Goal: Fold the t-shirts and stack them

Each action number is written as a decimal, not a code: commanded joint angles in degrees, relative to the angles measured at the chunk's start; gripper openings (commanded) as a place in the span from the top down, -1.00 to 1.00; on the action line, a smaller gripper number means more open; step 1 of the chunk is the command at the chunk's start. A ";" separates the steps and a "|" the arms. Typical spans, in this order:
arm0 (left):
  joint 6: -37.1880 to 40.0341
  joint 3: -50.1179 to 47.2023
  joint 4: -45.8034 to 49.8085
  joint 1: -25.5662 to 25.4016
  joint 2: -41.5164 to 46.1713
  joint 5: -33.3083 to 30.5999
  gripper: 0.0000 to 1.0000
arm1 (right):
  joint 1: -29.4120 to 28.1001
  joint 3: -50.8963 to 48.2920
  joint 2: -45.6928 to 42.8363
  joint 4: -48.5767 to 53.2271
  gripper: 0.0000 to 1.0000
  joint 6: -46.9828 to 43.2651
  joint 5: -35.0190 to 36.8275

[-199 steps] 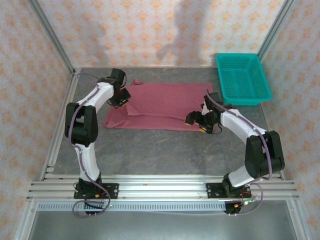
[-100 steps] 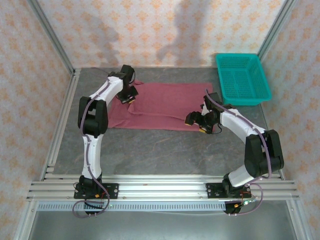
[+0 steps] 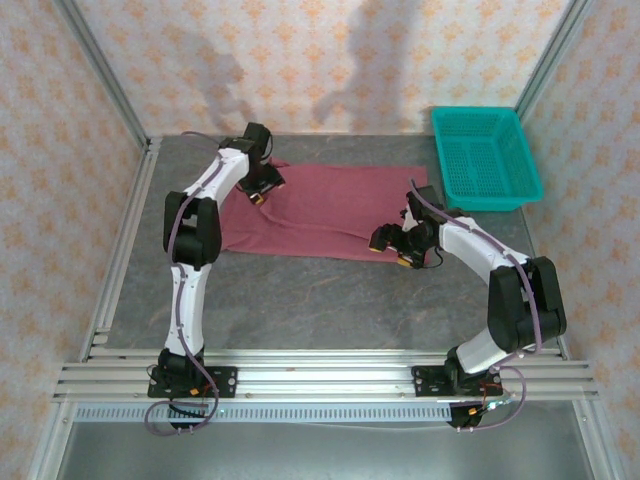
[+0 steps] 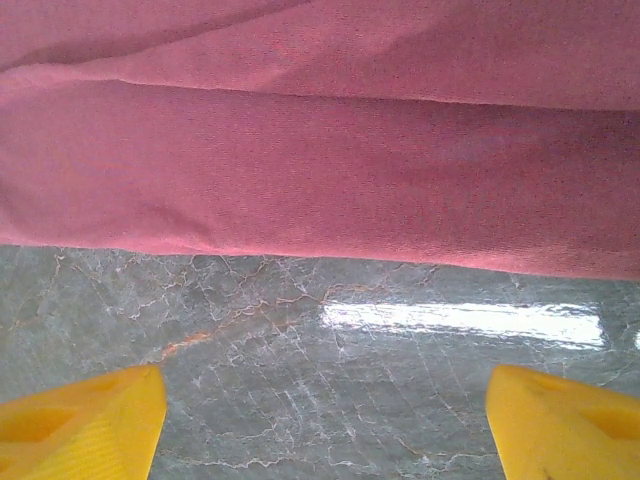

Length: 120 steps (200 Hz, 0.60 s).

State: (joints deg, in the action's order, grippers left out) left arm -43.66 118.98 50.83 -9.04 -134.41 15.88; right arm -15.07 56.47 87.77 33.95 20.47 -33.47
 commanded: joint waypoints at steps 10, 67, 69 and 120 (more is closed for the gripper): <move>-1.74 -3.49 -2.54 1.87 8.97 1.11 -0.33 | -0.24 0.14 0.04 -0.38 -0.67 -0.31 -0.08; -1.16 -22.65 -6.13 3.68 20.67 2.17 -0.42 | -0.30 0.55 -0.10 -1.11 -0.67 0.50 -0.13; -1.34 -23.18 -6.50 3.68 20.68 2.34 -0.42 | -0.31 0.61 -0.11 -1.09 -0.67 0.53 -0.15; -5.14 -29.21 -13.91 2.21 19.01 6.37 -0.25 | -0.29 1.18 0.04 -1.09 -0.67 0.64 -0.54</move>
State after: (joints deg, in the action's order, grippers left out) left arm -46.70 90.50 40.95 -5.72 -113.69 20.14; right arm -15.07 56.47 87.77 33.47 20.58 -33.52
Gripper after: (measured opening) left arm 0.649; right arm 0.835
